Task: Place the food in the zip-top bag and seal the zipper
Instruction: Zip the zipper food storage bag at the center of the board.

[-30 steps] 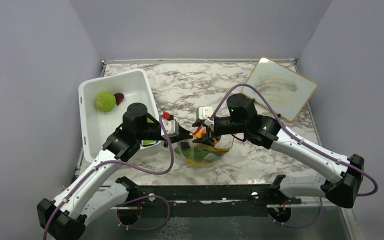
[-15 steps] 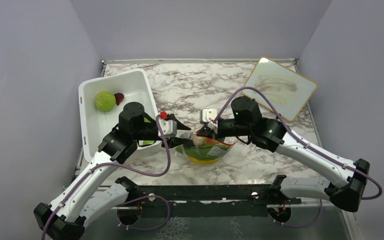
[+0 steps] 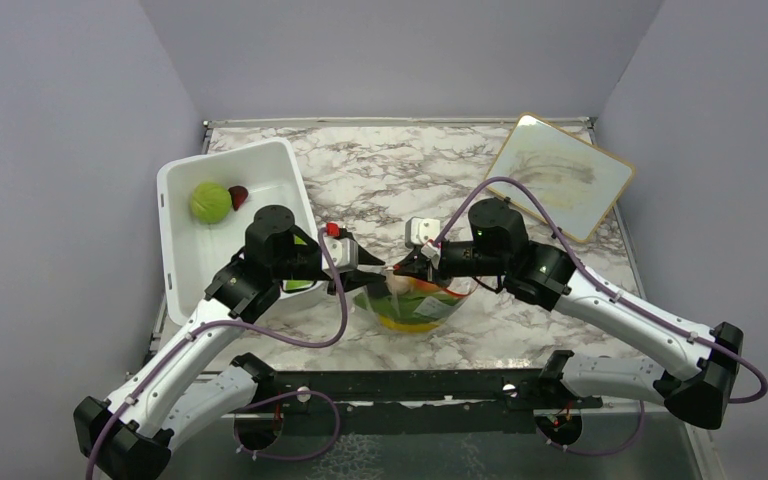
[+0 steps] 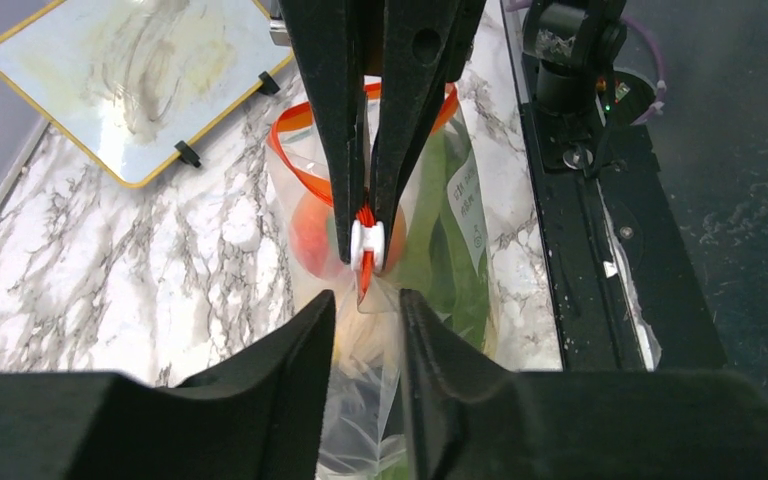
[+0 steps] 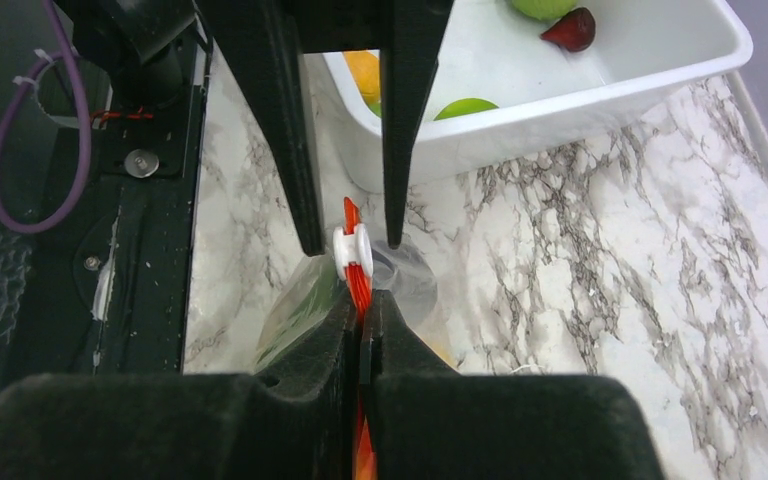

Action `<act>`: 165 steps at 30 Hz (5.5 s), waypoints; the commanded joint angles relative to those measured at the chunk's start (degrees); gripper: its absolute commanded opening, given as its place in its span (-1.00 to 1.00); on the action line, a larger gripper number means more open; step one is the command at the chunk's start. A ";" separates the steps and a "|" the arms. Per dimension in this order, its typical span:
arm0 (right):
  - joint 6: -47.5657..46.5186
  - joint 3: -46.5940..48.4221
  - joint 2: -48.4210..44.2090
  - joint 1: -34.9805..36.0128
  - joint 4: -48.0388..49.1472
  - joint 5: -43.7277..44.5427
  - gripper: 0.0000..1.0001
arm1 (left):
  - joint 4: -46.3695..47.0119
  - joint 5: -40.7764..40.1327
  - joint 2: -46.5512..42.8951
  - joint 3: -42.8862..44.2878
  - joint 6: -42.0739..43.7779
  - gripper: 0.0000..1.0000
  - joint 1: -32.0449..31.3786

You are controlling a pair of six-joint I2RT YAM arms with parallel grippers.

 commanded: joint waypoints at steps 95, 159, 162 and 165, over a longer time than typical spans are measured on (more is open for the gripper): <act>9.16 -1.62 -5.91 0.14 0.30 1.81 -0.99 | 5.76 4.71 0.55 1.40 2.44 -1.00 -0.27; 23.60 3.13 -18.20 0.14 -20.57 30.50 -0.99 | 26.15 -14.78 16.77 9.08 -6.59 -1.00 17.53; 25.86 2.02 -19.55 0.14 -16.39 24.88 -0.99 | 26.16 -14.34 15.73 8.65 -9.53 -1.00 17.56; 29.19 0.94 -19.88 0.14 -14.42 20.72 -0.98 | 26.36 -14.43 14.48 7.53 -10.71 -1.00 17.49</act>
